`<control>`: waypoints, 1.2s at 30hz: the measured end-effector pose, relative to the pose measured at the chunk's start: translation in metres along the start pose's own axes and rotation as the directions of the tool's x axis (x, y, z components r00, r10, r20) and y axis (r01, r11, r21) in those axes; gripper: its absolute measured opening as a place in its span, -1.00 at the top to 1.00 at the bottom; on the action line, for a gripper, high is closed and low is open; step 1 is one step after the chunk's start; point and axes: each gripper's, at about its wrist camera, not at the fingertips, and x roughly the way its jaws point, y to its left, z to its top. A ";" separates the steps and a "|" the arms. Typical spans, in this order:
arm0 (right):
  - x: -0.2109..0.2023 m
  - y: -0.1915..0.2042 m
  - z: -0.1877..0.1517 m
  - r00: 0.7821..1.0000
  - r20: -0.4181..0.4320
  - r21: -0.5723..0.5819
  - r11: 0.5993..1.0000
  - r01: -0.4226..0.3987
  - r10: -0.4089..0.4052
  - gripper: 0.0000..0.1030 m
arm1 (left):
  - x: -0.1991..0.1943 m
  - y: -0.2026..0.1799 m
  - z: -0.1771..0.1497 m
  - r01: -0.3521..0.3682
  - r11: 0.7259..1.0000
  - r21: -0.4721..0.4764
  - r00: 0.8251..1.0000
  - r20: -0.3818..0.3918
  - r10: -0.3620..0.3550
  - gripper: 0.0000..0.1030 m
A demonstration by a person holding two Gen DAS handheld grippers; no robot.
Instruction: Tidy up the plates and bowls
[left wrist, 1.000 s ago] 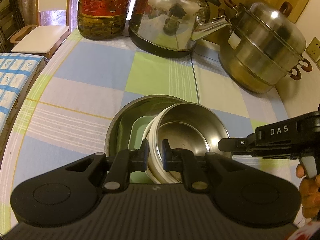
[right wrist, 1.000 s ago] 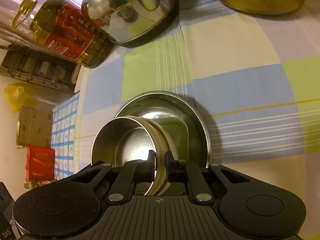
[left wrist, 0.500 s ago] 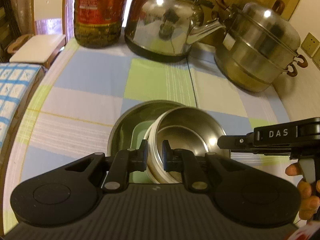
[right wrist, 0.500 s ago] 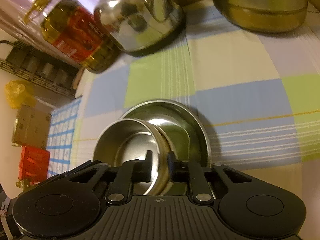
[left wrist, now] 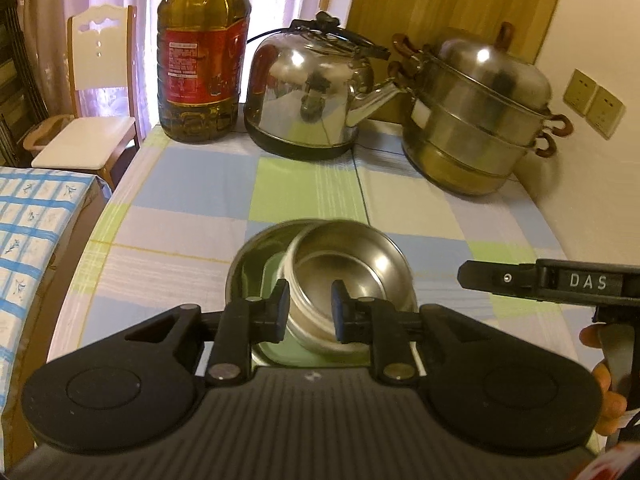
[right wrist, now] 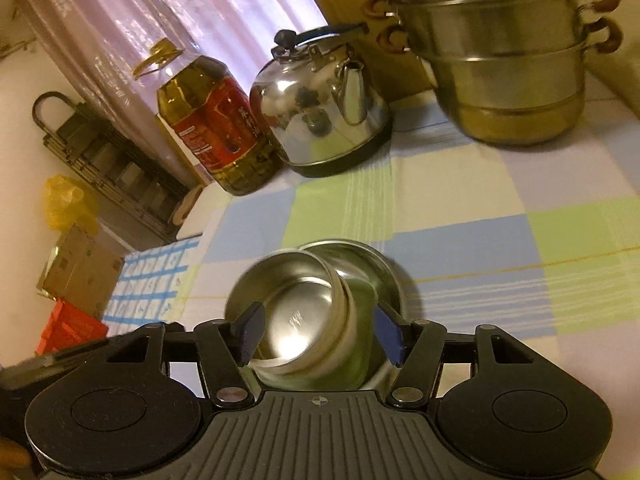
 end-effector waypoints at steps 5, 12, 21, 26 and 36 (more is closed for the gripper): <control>-0.034 0.000 -0.029 0.999 0.015 -0.052 0.998 0.031 -0.030 -0.18 | -0.028 -0.023 -0.026 0.020 1.000 0.022 1.000 -0.002 -0.020 0.61; -0.073 -0.016 -0.071 0.997 -0.017 -0.005 0.997 0.072 -0.072 -0.18 | -0.062 -0.059 -0.068 0.050 0.998 0.049 0.999 -0.022 -0.049 0.60; -0.119 -0.029 -0.113 0.997 -0.055 0.051 0.997 0.051 -0.048 -0.18 | -0.093 -0.093 -0.119 0.080 0.995 0.067 0.995 -0.070 -0.075 0.60; -0.143 -0.031 -0.137 0.996 -0.060 0.030 0.997 0.072 -0.070 -0.18 | -0.106 -0.108 -0.143 0.103 0.992 0.070 0.992 -0.086 -0.097 0.60; -0.175 -0.031 -0.171 0.991 -0.037 -0.049 0.990 0.129 -0.131 -0.18 | -0.126 -0.132 -0.169 0.105 0.989 0.106 0.992 -0.075 -0.097 0.60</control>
